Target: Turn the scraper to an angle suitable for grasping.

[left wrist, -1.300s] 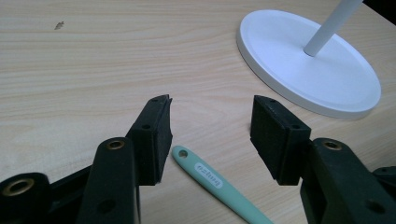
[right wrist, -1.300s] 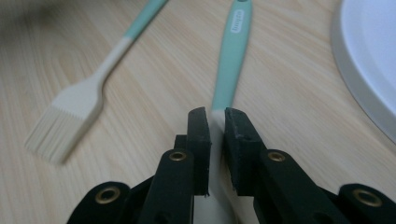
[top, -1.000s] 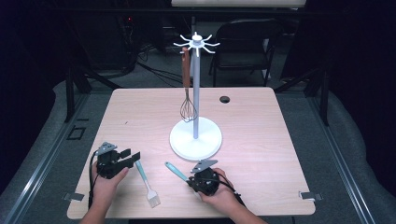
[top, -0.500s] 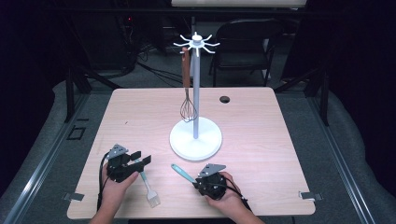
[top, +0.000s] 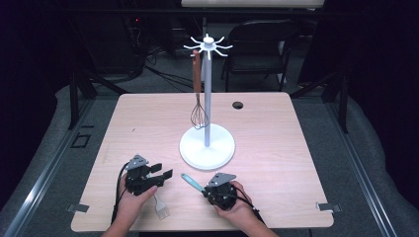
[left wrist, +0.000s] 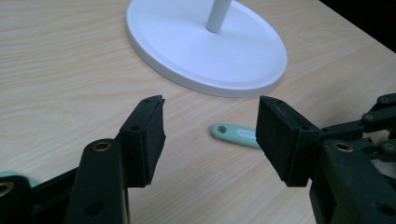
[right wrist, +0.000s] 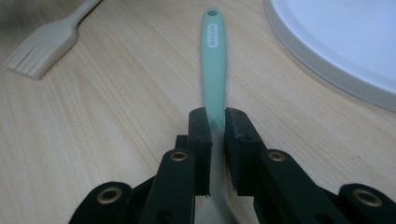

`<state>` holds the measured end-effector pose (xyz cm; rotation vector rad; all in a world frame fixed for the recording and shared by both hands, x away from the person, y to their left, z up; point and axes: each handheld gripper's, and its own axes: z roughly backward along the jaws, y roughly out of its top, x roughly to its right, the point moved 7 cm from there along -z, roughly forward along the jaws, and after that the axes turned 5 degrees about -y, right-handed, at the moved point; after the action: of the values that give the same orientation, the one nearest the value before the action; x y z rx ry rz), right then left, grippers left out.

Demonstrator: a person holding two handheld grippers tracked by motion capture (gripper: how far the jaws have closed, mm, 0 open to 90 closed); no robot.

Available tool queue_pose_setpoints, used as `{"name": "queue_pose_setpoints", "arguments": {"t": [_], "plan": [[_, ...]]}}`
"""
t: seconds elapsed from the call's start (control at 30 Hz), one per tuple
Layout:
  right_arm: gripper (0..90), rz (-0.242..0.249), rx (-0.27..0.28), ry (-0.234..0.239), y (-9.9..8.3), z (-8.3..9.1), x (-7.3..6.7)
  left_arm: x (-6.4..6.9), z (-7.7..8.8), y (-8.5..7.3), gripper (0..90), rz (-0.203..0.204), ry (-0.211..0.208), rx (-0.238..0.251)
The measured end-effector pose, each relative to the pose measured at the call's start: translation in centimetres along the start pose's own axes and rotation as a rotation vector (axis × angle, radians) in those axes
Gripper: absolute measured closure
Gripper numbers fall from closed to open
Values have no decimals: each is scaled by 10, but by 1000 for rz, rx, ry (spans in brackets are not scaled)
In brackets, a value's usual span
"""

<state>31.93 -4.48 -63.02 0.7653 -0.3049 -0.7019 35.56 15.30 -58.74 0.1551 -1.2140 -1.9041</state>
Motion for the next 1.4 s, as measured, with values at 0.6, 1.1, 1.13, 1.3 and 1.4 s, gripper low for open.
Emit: {"name": "queue_pose_setpoints", "arguments": {"t": [0.6, 1.1, 1.13, 1.3, 1.4], "plan": [[811, -17, 147, 44, 15, 19, -7, 25, -19, -6, 381, 38, -152, -45], [811, -29, 203, 43, 22, 29, -8, 25, -22, -7, 332, 88, -180, -50], [811, -29, 203, 43, 22, 29, -8, 25, -22, -7, 333, 88, -180, -50], [812, -20, 208, 47, 23, 31, -9, 23, -23, -9, 338, 105, -178, -55], [812, -24, 216, 49, 24, 32, -10, 22, -24, -10, 339, 114, -182, -57]]}}
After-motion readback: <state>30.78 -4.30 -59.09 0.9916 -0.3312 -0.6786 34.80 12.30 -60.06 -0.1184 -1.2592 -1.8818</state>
